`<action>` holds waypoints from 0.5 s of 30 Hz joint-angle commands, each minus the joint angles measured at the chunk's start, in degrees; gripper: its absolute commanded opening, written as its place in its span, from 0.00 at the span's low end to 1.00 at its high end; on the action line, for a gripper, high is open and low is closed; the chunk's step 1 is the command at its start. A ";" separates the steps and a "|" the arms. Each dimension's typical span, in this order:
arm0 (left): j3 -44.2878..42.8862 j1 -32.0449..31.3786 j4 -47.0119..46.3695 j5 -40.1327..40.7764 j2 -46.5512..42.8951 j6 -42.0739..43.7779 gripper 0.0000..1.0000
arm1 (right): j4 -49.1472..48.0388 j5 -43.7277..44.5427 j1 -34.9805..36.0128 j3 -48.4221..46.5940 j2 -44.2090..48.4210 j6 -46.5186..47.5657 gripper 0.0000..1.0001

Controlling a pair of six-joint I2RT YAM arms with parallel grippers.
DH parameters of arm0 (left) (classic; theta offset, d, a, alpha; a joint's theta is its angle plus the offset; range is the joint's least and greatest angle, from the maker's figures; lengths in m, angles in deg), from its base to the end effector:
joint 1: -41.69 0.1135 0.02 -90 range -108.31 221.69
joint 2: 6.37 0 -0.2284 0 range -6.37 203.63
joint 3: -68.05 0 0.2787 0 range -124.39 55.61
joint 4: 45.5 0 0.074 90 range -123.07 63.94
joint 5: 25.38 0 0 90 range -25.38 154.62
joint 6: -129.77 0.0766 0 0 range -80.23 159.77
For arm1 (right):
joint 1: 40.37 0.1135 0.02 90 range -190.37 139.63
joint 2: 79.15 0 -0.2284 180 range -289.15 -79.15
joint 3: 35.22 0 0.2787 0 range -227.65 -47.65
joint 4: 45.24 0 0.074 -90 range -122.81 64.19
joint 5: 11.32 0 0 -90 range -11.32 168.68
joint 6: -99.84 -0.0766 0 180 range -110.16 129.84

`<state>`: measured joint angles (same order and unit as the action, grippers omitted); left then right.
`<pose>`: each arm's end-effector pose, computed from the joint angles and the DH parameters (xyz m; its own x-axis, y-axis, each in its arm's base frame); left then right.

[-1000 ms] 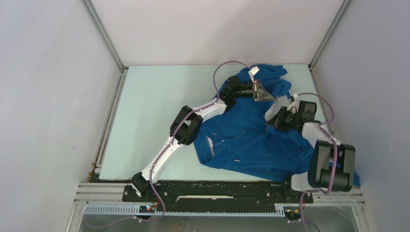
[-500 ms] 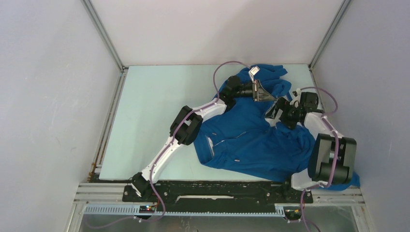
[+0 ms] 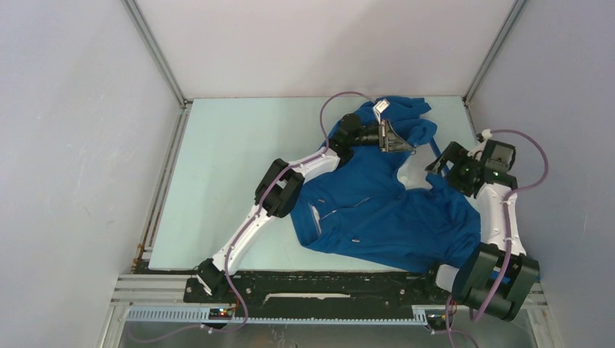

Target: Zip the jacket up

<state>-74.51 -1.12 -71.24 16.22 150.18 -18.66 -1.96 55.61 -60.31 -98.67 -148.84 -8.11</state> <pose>0.4175 -0.4649 0.1624 -0.7638 -0.0635 -0.6423 0.6447 -0.1234 -0.7544 0.3031 -0.0780 0.1875 -0.6572 0.5401 -0.5257 0.2914 0.8254 0.4836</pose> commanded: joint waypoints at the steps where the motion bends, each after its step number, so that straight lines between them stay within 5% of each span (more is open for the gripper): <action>1: -3.47 -0.26 -0.77 -1.47 -0.63 0.34 0.00 | -4.47 -5.86 -4.63 0.84 2.15 -0.94 0.96; 5: -3.47 -0.28 -0.85 -1.62 -0.62 0.38 0.00 | -11.00 -10.27 -7.20 3.38 -0.41 -1.34 0.88; 12: -3.47 -0.25 -0.90 -1.70 -0.66 0.34 0.00 | -21.59 -6.01 -8.44 4.53 -6.25 -4.48 0.87; 15: -3.48 -0.20 -0.94 -1.75 -0.71 0.34 0.00 | -24.73 -9.71 -9.01 4.27 -10.54 -5.27 0.73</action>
<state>-74.51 -1.21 -71.24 15.96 150.18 -18.66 -18.44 48.39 -68.38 -94.06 -155.18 -11.41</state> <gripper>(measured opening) 0.018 0.802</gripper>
